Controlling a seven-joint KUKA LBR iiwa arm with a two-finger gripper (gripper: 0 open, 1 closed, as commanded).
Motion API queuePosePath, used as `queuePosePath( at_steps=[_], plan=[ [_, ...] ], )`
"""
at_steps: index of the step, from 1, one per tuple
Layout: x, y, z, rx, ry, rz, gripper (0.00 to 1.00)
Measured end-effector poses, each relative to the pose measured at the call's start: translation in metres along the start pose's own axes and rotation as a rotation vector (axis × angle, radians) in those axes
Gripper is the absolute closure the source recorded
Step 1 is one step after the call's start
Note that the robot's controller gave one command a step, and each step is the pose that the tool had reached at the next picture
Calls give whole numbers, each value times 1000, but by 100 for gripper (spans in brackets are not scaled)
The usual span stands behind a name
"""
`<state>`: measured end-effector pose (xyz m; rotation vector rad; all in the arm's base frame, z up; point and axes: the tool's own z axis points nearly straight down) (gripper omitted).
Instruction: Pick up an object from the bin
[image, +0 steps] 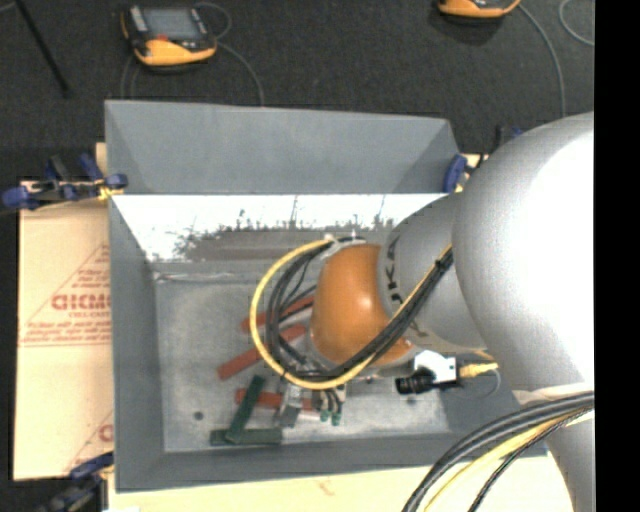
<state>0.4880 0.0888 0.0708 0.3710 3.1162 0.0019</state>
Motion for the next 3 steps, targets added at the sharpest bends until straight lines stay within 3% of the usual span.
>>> queuePosePath(
  at_steps=[2,3],
  plan=[
    [2,-1,-22,2,7,-3,100],
    [0,0,-31,-1,0,-4,100]
  ],
)
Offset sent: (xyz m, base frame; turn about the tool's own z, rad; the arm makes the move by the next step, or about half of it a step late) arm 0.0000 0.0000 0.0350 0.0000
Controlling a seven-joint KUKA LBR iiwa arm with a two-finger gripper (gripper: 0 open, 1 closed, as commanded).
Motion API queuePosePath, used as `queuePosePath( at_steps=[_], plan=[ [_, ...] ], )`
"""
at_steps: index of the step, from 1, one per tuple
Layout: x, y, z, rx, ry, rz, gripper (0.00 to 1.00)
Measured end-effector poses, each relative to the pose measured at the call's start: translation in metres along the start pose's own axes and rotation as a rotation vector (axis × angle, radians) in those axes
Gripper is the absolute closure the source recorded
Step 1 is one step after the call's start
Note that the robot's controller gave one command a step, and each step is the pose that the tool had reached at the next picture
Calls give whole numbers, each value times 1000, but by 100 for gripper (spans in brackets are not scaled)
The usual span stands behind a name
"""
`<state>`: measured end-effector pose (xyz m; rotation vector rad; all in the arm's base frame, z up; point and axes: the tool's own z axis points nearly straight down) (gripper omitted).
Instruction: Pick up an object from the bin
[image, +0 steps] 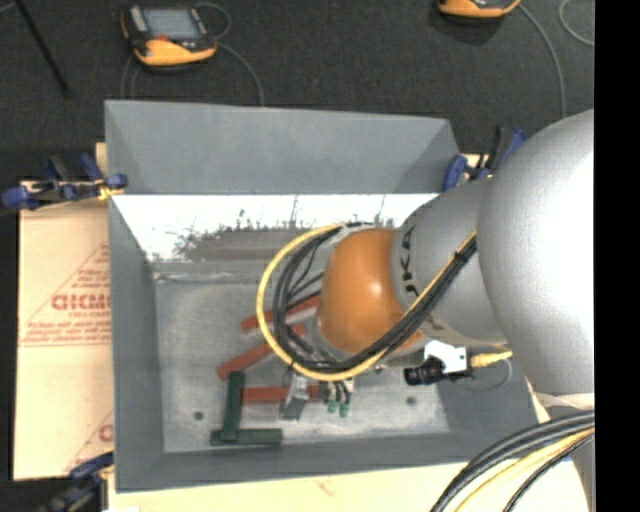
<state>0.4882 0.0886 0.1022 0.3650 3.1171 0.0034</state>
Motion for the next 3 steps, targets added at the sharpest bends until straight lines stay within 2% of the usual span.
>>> queuePosePath(
  at_steps=[3],
  plan=[
    [0,0,-10,1,3,-3,100]
  ],
)
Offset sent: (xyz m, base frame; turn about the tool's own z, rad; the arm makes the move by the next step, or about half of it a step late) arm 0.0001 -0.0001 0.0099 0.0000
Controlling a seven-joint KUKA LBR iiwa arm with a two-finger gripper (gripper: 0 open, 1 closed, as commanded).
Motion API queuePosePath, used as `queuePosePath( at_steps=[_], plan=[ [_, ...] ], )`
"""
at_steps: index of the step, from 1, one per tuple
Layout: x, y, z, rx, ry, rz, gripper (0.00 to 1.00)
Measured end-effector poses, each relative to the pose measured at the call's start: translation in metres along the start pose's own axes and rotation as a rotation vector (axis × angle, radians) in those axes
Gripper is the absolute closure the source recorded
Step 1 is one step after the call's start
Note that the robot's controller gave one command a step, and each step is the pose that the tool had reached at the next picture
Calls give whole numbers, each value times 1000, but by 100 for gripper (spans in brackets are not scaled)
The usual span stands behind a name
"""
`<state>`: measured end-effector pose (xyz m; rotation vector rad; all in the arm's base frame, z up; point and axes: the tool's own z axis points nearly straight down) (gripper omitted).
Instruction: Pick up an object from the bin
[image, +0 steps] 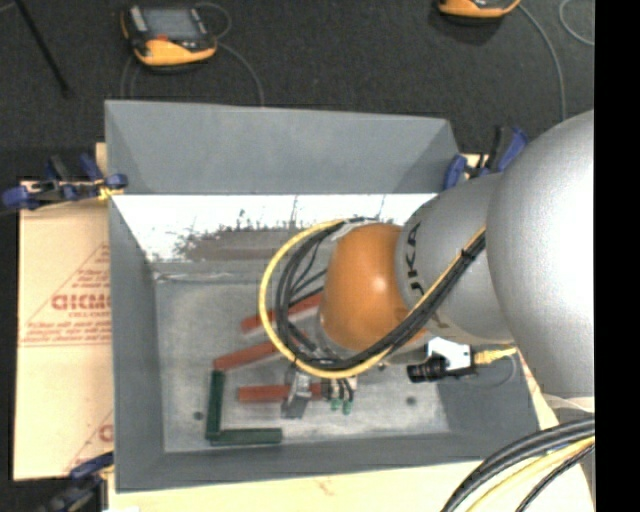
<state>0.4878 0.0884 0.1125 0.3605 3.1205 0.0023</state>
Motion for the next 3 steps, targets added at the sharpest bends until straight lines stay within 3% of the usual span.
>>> queuePosePath(
  at_steps=[1,3],
  plan=[
    [1,-1,-12,2,5,-2,100],
    [-1,0,-39,-1,-3,-2,100]
  ],
)
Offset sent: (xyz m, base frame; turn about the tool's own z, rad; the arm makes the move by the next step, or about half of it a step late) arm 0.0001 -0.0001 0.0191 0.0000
